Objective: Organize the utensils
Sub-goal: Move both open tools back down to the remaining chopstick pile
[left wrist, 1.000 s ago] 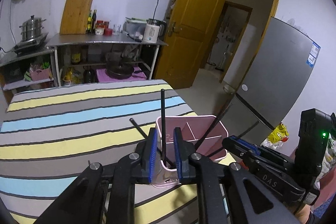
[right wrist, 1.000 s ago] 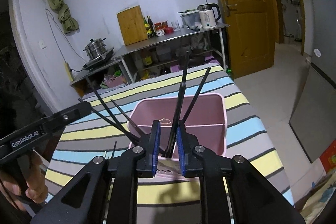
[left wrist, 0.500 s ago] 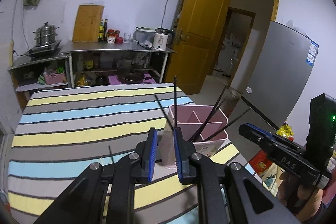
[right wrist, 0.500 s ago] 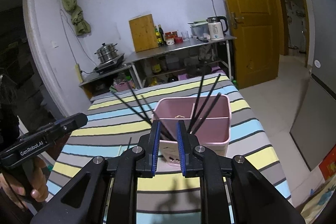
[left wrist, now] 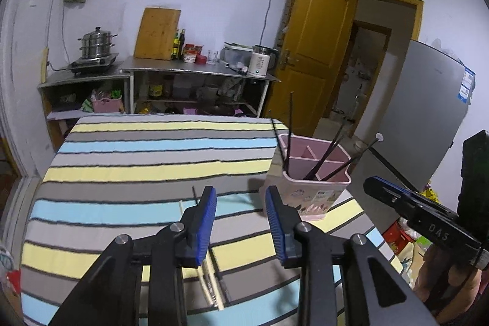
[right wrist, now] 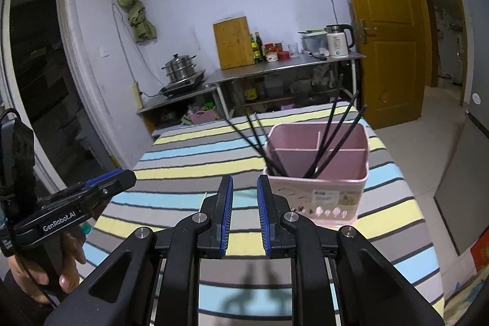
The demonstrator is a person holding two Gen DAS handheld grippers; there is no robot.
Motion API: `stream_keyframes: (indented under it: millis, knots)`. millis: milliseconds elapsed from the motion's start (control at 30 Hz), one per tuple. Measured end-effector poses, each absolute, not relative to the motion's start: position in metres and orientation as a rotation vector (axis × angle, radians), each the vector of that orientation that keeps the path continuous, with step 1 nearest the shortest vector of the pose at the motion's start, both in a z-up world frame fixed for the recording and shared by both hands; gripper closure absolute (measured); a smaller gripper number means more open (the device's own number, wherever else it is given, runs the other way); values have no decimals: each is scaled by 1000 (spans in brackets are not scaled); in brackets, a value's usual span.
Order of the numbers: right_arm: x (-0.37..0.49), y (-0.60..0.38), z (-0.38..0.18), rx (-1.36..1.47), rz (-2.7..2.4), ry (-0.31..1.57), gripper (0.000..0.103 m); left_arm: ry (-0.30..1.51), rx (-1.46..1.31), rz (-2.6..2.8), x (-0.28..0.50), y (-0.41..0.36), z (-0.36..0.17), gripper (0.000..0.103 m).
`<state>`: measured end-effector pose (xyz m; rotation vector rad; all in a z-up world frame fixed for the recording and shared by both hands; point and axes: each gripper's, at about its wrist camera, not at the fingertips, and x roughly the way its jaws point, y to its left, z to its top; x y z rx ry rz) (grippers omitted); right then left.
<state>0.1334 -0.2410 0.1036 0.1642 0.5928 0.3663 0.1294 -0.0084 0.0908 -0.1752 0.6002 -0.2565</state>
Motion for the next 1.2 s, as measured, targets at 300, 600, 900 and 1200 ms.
stream_keyframes:
  millis: [300, 600, 900, 1200]
  knots:
    - [124, -225, 85, 157, 405, 629, 87, 633, -175, -217, 122, 10, 67, 70]
    - [129, -208, 58, 142, 438, 698, 87, 729, -197, -180, 138, 22, 24, 70]
    - [143, -199, 23, 140, 454, 786, 87, 846, -208, -155, 179, 24, -26, 70]
    - [155, -190, -2, 128, 472, 849, 87, 905, -174, -142, 224, 16, -62, 74]
